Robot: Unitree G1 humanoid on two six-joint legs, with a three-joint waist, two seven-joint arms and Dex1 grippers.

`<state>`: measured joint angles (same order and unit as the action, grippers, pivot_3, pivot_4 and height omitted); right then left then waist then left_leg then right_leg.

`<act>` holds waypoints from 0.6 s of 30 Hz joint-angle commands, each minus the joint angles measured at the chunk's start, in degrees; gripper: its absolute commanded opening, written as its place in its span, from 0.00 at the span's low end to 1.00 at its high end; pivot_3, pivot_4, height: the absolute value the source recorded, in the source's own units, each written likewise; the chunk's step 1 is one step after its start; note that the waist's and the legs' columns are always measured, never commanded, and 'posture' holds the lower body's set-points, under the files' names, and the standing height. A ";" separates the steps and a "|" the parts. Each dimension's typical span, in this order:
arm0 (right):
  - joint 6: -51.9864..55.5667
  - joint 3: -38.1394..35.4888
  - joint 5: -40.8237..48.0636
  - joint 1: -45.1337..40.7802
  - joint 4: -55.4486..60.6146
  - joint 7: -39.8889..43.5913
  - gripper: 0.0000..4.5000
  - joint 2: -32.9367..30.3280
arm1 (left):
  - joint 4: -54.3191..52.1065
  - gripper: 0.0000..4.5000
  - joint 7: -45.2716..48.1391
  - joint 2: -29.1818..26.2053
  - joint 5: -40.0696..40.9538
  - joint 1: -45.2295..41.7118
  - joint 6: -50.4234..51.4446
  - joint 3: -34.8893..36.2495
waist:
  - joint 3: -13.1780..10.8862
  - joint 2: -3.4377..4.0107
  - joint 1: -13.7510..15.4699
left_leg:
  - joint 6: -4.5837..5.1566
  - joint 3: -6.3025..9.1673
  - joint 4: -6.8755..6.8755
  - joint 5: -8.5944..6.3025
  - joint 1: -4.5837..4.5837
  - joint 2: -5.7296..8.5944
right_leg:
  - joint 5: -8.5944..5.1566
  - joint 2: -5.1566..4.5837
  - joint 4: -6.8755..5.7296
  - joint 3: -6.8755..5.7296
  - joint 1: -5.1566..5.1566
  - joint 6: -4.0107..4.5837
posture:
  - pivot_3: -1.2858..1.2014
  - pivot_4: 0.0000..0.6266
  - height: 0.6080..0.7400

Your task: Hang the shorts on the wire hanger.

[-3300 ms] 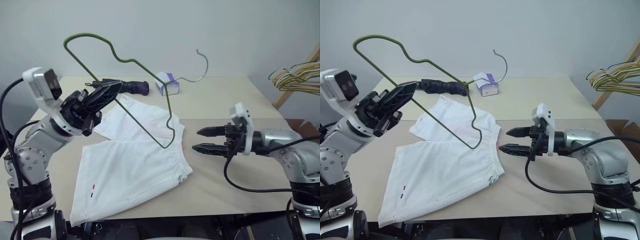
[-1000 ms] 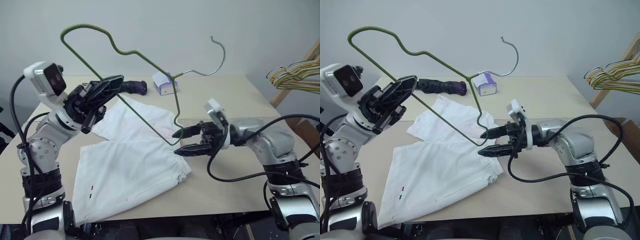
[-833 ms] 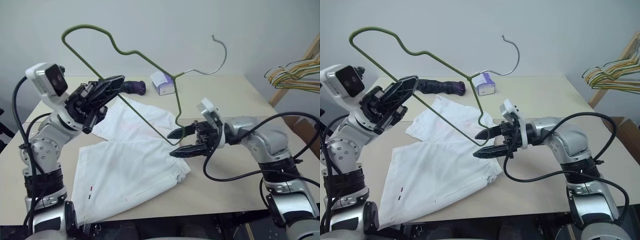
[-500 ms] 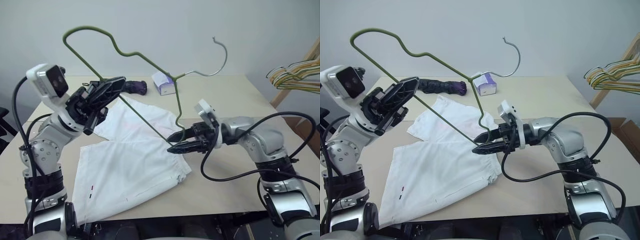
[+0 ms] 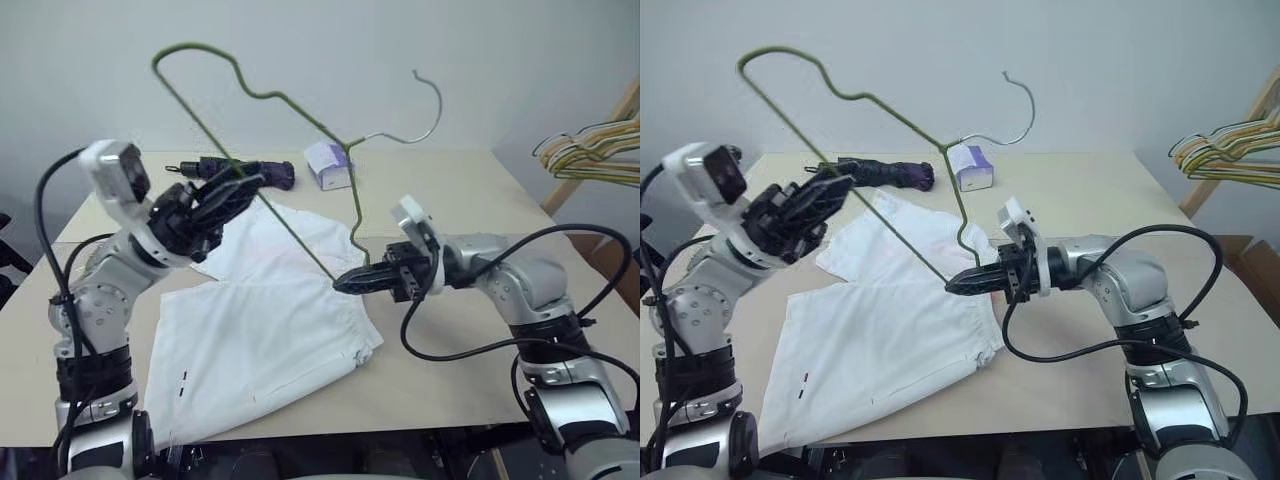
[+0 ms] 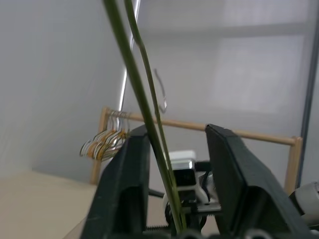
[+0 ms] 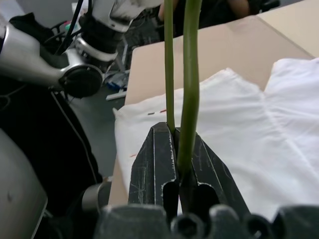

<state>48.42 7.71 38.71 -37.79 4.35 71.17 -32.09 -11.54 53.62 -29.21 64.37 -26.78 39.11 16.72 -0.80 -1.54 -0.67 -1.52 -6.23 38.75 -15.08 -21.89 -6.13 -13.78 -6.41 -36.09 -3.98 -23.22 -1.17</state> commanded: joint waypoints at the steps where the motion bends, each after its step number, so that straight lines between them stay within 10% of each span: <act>1: 1.43 -5.45 3.56 -0.62 1.13 -3.24 0.00 0.69 | 0.93 0.69 -2.84 -2.03 -3.25 0.19 2.07 -1.88 | 0.00 0.00 -0.05 | 0.00 0.00 0.00 0.00 0.00 0.00 | 0.00 0.00 0.00 0.00 0.00 0.00 | 0.52 0.00 1.00; 5: 5.42 -9.51 6.43 0.46 2.20 -7.68 0.00 -0.14 | 1.56 0.98 -3.78 -4.31 -8.60 3.01 2.12 -4.16 | -0.02 0.04 -0.21 | 0.00 0.00 -0.02 0.00 0.01 0.00 | 0.00 0.00 0.00 0.00 -0.03 0.00 | 0.52 0.00 1.00; 18: 26.55 -15.41 13.14 24.09 7.75 -5.55 0.00 -27.54 | -6.19 0.99 -0.11 -17.46 -29.37 13.28 -3.89 -13.97 | -0.14 0.19 1.18 | 0.01 -0.02 -0.03 -0.04 -0.07 0.00 | -0.02 -0.02 0.06 0.06 -0.13 0.01 | 0.52 0.00 1.00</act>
<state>68.72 -7.81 48.91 -12.64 15.02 63.35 -57.08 -14.94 51.73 -45.62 35.81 -13.22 37.11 2.97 -0.94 -1.35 0.52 -1.50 -6.27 38.73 -15.13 -21.92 -6.13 -13.80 -6.43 -36.02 -3.89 -23.32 -1.16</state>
